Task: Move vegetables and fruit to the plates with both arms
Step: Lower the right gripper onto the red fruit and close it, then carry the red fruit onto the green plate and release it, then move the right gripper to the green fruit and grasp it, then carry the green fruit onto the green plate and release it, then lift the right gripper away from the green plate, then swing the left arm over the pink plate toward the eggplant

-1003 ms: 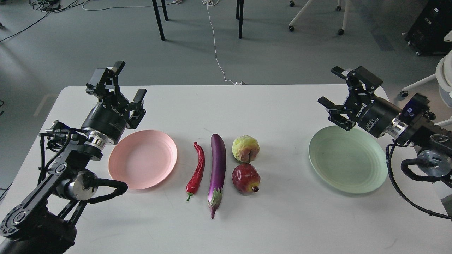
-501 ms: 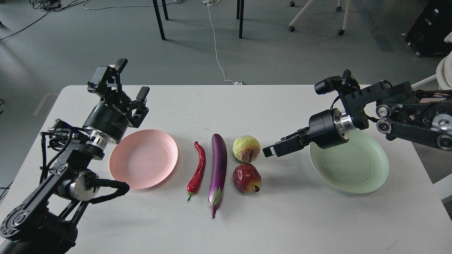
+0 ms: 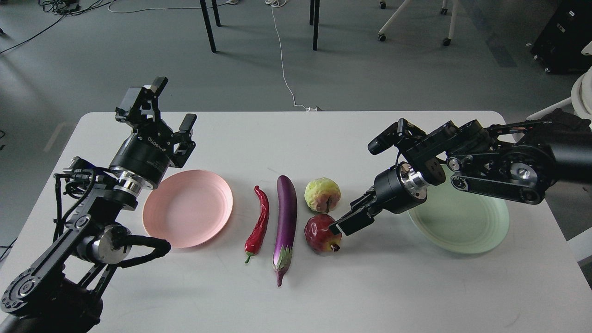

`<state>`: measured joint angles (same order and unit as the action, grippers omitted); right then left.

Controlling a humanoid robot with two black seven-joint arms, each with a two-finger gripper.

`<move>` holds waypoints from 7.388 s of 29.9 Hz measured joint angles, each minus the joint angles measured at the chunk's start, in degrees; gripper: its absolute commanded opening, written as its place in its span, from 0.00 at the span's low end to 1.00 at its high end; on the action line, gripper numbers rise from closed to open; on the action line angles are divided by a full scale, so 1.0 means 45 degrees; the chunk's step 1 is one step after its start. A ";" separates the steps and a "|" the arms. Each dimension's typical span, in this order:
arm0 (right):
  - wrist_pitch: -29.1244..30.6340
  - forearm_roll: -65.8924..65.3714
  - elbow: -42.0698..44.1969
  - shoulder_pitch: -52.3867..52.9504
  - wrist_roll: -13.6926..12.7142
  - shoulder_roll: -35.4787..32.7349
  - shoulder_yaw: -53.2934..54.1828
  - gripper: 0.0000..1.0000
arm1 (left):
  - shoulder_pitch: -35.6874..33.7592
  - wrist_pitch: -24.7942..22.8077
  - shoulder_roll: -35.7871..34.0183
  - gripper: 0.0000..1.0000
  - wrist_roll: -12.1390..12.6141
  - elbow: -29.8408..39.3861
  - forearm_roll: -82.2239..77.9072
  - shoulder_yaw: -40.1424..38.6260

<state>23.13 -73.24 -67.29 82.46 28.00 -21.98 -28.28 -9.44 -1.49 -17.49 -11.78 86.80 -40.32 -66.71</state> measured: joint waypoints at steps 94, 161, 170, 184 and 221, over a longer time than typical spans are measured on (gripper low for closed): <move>-0.1373 -0.3045 -0.0477 0.2126 -0.0002 -0.2550 -0.0755 0.96 | 0.0163 -0.0063 -0.0273 0.99 0.0118 0.0694 0.0014 0.0039; -0.1726 -0.4237 0.0015 0.1595 -0.0001 -0.5199 -0.2153 0.55 | 0.0612 -0.0055 -0.0319 0.99 0.0137 0.1089 -0.0005 0.0098; -0.2284 -0.4386 0.0793 -0.0114 -0.0002 -0.5507 -0.1812 0.65 | 0.0540 -0.0061 -0.0321 0.99 0.0137 0.1082 -0.0005 0.0214; -0.2695 -0.4207 0.0991 -0.0224 0.0001 -0.5176 -0.1148 0.96 | 0.0492 -0.0060 -0.0403 0.99 0.0160 0.1081 -0.0007 0.0214; 0.0332 1.5442 0.1187 -0.7811 0.0002 -0.4566 0.8843 0.97 | -0.4612 -0.5634 -0.4792 0.99 0.2456 0.2221 -0.9312 0.5260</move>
<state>24.62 -3.75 -61.95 47.31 28.01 -42.53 11.51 -30.19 -26.84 -39.05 -0.72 96.79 -82.22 -43.04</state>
